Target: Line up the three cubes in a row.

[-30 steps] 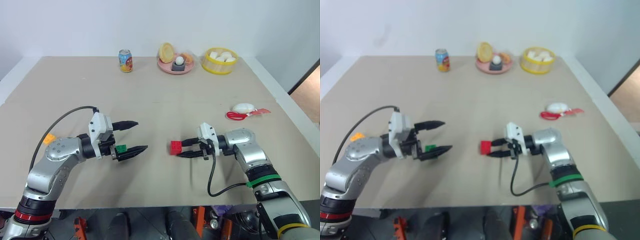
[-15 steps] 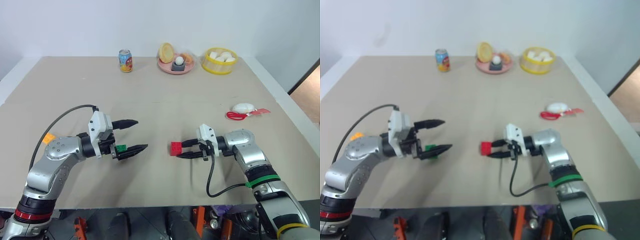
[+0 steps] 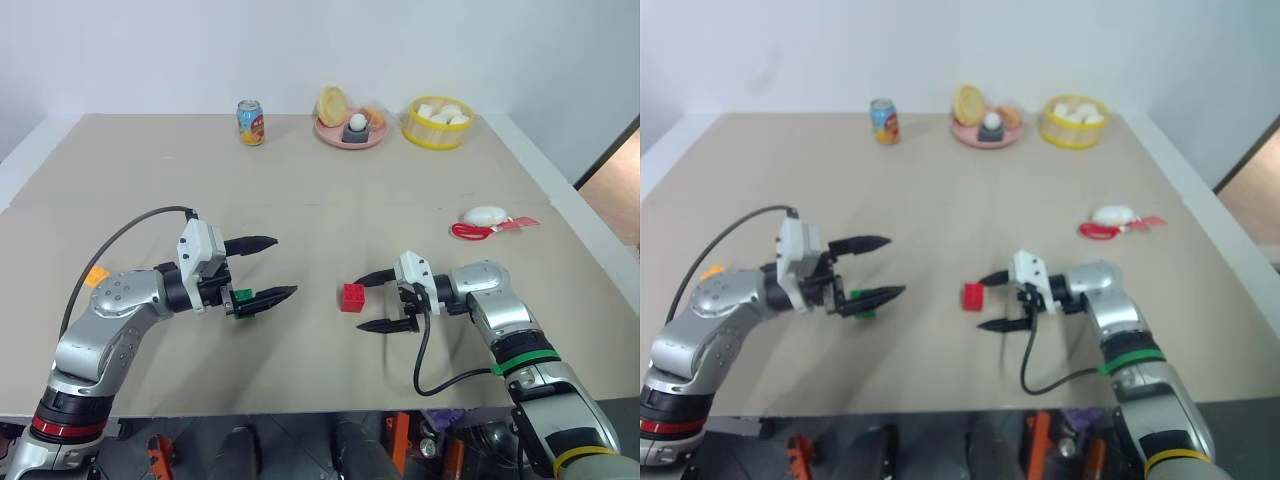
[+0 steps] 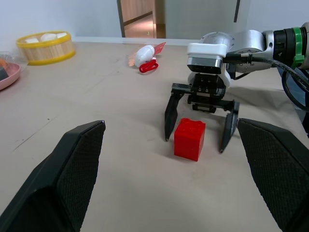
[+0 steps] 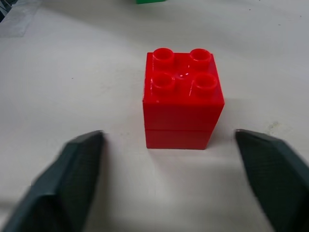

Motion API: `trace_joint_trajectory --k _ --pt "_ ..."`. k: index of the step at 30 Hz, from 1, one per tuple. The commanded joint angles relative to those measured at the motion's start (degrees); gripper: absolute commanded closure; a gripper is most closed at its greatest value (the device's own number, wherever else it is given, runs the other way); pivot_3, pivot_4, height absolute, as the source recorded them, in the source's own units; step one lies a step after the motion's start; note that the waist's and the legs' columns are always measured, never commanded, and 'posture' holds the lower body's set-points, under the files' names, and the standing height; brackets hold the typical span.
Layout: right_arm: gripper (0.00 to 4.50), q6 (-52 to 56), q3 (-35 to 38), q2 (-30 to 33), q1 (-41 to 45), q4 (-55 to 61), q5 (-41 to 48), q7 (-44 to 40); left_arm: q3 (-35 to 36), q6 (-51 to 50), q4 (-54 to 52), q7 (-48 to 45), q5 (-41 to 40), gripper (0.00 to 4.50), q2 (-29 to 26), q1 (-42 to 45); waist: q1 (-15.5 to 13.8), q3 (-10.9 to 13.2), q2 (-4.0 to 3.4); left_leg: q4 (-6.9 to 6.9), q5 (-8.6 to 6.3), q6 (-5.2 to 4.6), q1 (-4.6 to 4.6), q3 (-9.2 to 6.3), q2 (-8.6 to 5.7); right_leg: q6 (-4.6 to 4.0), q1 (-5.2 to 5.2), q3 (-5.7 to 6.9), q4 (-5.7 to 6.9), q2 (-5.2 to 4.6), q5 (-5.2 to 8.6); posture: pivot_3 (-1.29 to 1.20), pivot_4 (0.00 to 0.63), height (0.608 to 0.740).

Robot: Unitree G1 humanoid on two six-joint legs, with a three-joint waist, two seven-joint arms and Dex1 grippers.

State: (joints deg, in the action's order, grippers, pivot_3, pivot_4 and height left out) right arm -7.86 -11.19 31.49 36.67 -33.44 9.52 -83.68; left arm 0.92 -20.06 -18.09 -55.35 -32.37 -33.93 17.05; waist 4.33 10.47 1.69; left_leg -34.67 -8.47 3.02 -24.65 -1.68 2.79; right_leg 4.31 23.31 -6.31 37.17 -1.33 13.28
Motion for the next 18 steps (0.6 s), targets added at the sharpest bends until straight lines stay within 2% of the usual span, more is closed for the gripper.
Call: trace_joint_trajectory --k 1,6,13,18 --pt "0.02 1.14 0.23 1.6 1.41 -1.01 -1.05 -0.68 1.14 0.88 -0.77 0.22 -0.4 0.0 0.2 0.9 0.0 0.0 0.0 -0.01 0.03 0.01 0.0 0.0 0.0 0.0 -0.01 0.0 0.0 0.0 -0.03 0.0 0.15 0.74" --pt "0.02 3.85 1.28 5.55 2.95 -2.15 -1.38 -2.31 3.14 0.03 -1.52 0.99 -1.54 0.0 -0.42 0.21 -0.37 0.0 0.0 -0.08 0.09 0.0 -0.03 0.0 -0.02 -0.01 -0.04 0.0 0.0 -0.02 -0.07 0.0 0.15 0.74" --pt "0.02 14.9 10.86 8.78 8.7 -0.62 6.99 1.32 11.07 -2.1 -0.54 6.4 -3.47 0.0 -1.25 -1.77 0.13 0.01 -0.01 0.0 0.08 0.01 -0.04 0.03 0.0 -0.02 0.05 -0.01 0.0 -0.02 -0.03 0.0 0.15 0.74" --pt "0.02 24.57 17.25 9.23 11.5 5.89 13.56 4.99 14.54 -2.34 -0.89 8.61 -2.41 0.0 -2.33 -5.49 0.17 0.01 -0.01 0.13 0.08 0.01 -0.01 0.01 0.04 -0.05 0.07 0.0 0.0 0.03 0.03 0.0 0.15 0.74"
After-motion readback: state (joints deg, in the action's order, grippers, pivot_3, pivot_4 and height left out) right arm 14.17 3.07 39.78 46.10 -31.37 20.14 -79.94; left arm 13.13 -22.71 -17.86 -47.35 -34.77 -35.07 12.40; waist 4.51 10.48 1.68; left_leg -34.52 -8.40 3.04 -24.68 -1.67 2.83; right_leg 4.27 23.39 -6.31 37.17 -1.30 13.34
